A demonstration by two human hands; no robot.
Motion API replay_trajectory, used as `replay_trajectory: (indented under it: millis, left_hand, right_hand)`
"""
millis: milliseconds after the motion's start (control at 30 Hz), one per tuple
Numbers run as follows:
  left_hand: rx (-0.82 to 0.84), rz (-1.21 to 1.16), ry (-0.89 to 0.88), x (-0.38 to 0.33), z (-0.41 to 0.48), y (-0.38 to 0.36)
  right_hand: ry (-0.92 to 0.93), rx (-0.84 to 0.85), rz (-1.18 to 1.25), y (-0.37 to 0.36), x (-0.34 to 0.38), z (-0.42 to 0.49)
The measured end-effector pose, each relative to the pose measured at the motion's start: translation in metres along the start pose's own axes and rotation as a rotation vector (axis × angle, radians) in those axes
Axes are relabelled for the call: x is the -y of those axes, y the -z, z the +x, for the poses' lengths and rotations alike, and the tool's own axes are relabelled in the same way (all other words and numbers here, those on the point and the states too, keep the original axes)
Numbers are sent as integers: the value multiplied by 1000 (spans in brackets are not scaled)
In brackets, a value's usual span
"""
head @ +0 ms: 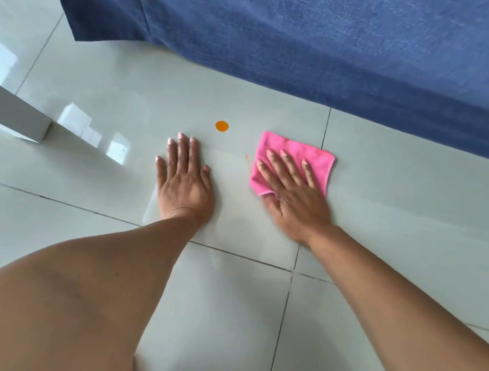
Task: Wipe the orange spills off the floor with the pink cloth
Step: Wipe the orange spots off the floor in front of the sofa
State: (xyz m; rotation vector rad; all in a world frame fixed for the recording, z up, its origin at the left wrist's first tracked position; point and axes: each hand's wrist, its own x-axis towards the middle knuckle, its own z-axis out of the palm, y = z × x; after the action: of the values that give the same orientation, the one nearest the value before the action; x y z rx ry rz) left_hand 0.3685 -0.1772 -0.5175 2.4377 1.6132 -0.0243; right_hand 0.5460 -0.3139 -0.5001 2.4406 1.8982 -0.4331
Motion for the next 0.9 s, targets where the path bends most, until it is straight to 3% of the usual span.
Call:
replay_trajectory:
  millis: [67,133,233,300,433,567,633,767,833,900]
  left_hand:
    - [2,3,0,0,-1,-1]
    - [2,11,3,0,0,-2]
    - [-1,12,2,-1,1,-1]
    - [6,10,1,-1,0,-1]
    - [30,-18,3,0,1,1]
    - [50,-16,-30,6,1,6]
    - [51,-7,-55,10,0,7]
    - [42,-5,-60,11,-1,5]
    - [41,-10,-55,11,-1,4]
    - [39,-7,-55,11,-1,4]
  right_hand:
    - [-80,-12,11,3,-26,-7]
    - [-276,-31,47,7,-40,8]
    - [-485,-84,99,15,-27,52]
    - [-444,-81,85,16,-2,70]
    - [-124,-39,26,8,52,48]
    - [125,1,-32,-7,31,-7]
    - [19,5,-30,-4,-3,-17]
    - [-445,-37,47,8,-22,18]
    - [-496,-60,67,10,0,39]
    - [-369,-49,41,6,30,43]
